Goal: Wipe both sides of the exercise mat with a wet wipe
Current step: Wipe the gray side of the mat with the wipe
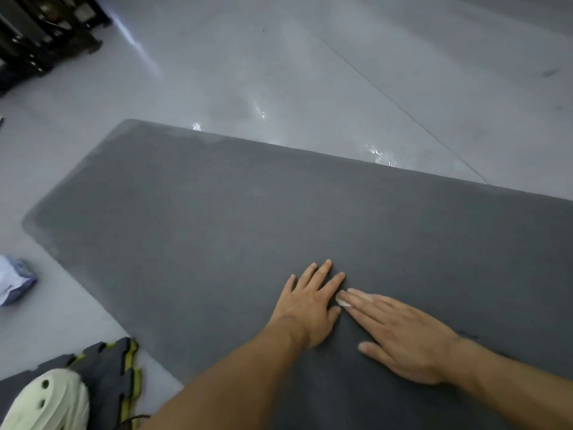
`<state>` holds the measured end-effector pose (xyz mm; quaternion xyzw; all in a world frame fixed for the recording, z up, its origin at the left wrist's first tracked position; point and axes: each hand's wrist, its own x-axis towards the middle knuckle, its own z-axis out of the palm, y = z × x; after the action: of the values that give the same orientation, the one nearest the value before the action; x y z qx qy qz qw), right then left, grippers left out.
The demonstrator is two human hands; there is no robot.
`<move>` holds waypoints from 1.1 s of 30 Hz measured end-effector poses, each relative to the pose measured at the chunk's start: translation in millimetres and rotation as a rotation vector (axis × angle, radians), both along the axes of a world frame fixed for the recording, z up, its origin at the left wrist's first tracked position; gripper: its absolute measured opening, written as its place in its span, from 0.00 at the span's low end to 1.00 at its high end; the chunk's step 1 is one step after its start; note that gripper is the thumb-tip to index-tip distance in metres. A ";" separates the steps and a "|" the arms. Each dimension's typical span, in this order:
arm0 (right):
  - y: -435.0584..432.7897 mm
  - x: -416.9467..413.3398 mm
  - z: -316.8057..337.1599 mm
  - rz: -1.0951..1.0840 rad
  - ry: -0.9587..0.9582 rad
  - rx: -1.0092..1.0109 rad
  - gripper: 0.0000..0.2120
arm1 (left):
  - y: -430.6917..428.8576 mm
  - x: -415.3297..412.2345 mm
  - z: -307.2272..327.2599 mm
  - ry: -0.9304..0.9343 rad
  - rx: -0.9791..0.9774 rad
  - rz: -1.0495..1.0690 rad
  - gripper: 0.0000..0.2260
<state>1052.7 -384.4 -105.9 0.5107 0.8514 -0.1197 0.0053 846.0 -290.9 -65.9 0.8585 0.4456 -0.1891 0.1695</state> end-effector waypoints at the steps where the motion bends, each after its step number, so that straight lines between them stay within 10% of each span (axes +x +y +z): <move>1: 8.5 6.0 -0.2 -0.022 -0.022 0.015 0.34 | 2.1 -7.6 -1.9 -0.004 0.018 0.008 0.29; 12: 74.3 11.1 59.4 -0.226 -0.352 -0.468 0.55 | 54.8 -101.9 -8.2 -0.023 -0.003 0.021 0.31; 19: 58.2 -97.2 26.0 -0.889 0.013 -0.272 0.44 | 90.6 -153.8 -13.2 -0.059 0.025 -0.101 0.31; 27: 32.0 -218.9 13.6 -0.547 -0.032 -0.099 0.34 | 131.5 -173.9 -25.4 -0.099 0.060 -0.238 0.29; 33: 82.4 -195.5 3.3 -1.058 -0.018 -0.085 0.38 | 189.8 -196.5 -31.4 -0.148 0.076 -0.139 0.29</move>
<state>857.2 -302.0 -102.6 0.8709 0.4715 -0.1360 -0.0281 649.5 -101.1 -97.3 0.9048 0.3780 -0.1194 0.1555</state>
